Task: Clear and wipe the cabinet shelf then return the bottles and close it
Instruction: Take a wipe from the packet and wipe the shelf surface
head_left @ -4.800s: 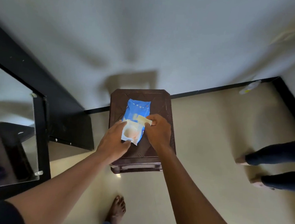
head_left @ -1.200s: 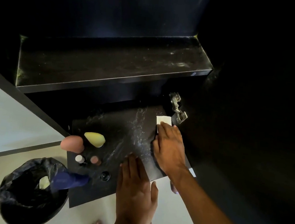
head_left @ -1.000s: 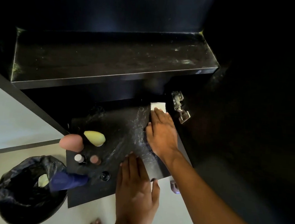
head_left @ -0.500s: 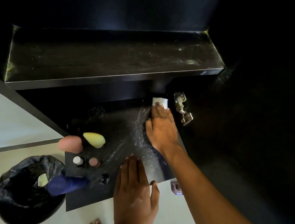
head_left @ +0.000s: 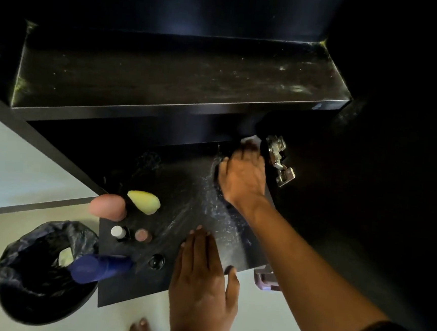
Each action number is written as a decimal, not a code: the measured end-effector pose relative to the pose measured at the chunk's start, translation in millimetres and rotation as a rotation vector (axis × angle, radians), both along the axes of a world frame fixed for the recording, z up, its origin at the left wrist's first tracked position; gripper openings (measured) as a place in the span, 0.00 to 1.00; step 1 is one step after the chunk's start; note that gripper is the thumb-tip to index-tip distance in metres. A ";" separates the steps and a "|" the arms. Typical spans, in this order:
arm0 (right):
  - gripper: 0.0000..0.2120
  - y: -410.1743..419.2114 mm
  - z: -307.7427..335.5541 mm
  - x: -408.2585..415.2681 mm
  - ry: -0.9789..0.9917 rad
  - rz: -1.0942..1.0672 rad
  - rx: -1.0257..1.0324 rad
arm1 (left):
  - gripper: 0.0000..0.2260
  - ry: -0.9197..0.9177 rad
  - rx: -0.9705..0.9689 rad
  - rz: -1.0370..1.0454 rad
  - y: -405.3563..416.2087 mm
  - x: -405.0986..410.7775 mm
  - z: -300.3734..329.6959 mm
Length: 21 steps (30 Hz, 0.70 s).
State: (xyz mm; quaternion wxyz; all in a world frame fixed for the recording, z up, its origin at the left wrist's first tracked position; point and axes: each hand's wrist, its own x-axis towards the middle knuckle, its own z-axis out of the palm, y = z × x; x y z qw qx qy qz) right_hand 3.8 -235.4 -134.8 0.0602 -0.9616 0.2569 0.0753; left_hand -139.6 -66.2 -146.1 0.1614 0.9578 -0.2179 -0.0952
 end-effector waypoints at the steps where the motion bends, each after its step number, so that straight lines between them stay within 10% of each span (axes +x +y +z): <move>1: 0.33 -2.7 -0.7 4.0 -0.003 -0.024 -0.018 | 0.35 0.006 0.000 0.003 0.3 -0.1 0.9; 8: 0.33 7.9 1.1 3.7 -0.045 0.018 -0.006 | 0.32 0.008 -0.007 0.030 0.6 1.8 2.4; 13: 0.17 52.9 6.9 8.1 -0.183 0.304 0.239 | 0.34 -0.003 -0.051 0.051 -0.5 0.9 -0.1; 21: 0.26 27.1 -1.2 -1.8 -0.154 0.326 0.181 | 0.34 -0.012 -0.045 0.053 0.5 -0.5 -1.4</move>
